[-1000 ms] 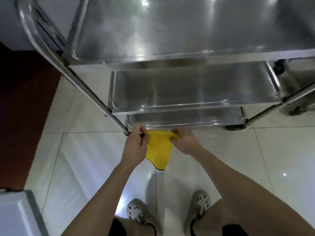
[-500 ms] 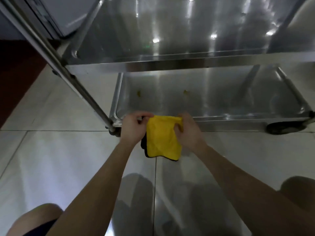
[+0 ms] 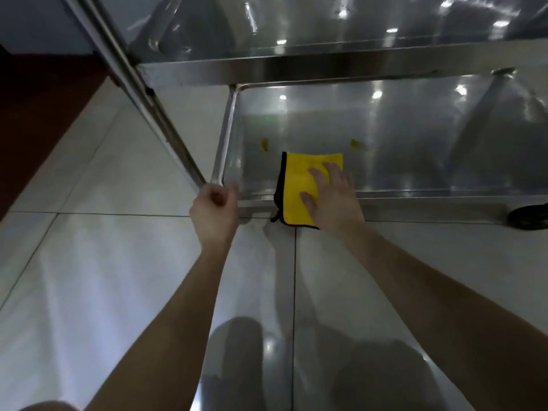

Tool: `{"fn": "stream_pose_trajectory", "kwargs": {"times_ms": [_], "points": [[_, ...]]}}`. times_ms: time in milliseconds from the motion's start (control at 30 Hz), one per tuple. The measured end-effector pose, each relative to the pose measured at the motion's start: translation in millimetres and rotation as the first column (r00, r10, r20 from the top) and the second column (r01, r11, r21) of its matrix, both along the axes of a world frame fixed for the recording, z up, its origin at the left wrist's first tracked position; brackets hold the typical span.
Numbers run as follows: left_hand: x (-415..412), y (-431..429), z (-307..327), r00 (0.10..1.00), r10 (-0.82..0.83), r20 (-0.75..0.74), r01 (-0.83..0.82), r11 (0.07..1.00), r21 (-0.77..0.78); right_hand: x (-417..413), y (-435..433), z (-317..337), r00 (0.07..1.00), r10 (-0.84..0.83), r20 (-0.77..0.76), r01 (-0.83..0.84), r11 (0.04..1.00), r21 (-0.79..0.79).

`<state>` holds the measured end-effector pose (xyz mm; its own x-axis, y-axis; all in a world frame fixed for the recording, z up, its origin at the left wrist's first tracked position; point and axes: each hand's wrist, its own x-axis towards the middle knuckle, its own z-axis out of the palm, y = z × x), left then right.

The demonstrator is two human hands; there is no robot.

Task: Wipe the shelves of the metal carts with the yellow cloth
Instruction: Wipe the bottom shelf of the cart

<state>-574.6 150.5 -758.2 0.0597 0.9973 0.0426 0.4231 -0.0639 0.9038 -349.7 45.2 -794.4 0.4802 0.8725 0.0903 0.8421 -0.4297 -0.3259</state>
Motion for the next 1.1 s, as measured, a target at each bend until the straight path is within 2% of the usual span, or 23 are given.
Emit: {"fn": "stream_pose_trajectory", "kwargs": {"times_ms": [67,133,233,300,367,500,633,733,933,1100], "points": [[-22,4,-3,0.975,0.222,-0.014,-0.222,0.975,0.023,-12,1,-5,0.998,0.048,0.028,-0.049,0.998,0.032],[-31,21,6,0.963,0.265,0.042,-0.267,0.962,0.054,-13,11,-6,0.998,0.038,0.043,-0.039,0.998,0.041],[-29,60,26,0.991,0.076,0.107,-0.087,0.991,0.1,-4,30,-14,0.999,-0.032,0.043,0.034,0.998,-0.051],[-22,84,42,0.985,-0.06,0.163,0.053,0.998,0.044,-7,37,-26,0.995,-0.06,0.074,0.074,0.977,-0.199],[-17,100,50,0.963,-0.117,0.244,0.126,0.992,-0.019,-22,43,-32,0.992,-0.054,0.114,0.08,0.966,-0.245],[-17,109,54,0.958,-0.13,0.257,0.165,0.979,-0.119,-67,75,-23,0.998,0.014,0.065,0.004,0.965,-0.263],[-20,112,50,0.955,-0.155,0.253,0.189,0.975,-0.117,-84,90,-19,0.997,0.018,0.072,0.004,0.956,-0.294],[-21,113,48,0.954,-0.165,0.251,0.194,0.976,-0.096,-60,91,-23,0.998,-0.031,0.049,0.043,0.962,-0.27],[-21,111,52,0.95,-0.209,0.233,0.229,0.972,-0.06,45,112,-21,0.99,-0.135,0.029,0.136,0.918,-0.373],[-18,116,45,0.94,-0.228,0.255,0.241,0.97,-0.021,61,172,-28,0.985,-0.171,0.031,0.172,0.941,-0.29]]}}
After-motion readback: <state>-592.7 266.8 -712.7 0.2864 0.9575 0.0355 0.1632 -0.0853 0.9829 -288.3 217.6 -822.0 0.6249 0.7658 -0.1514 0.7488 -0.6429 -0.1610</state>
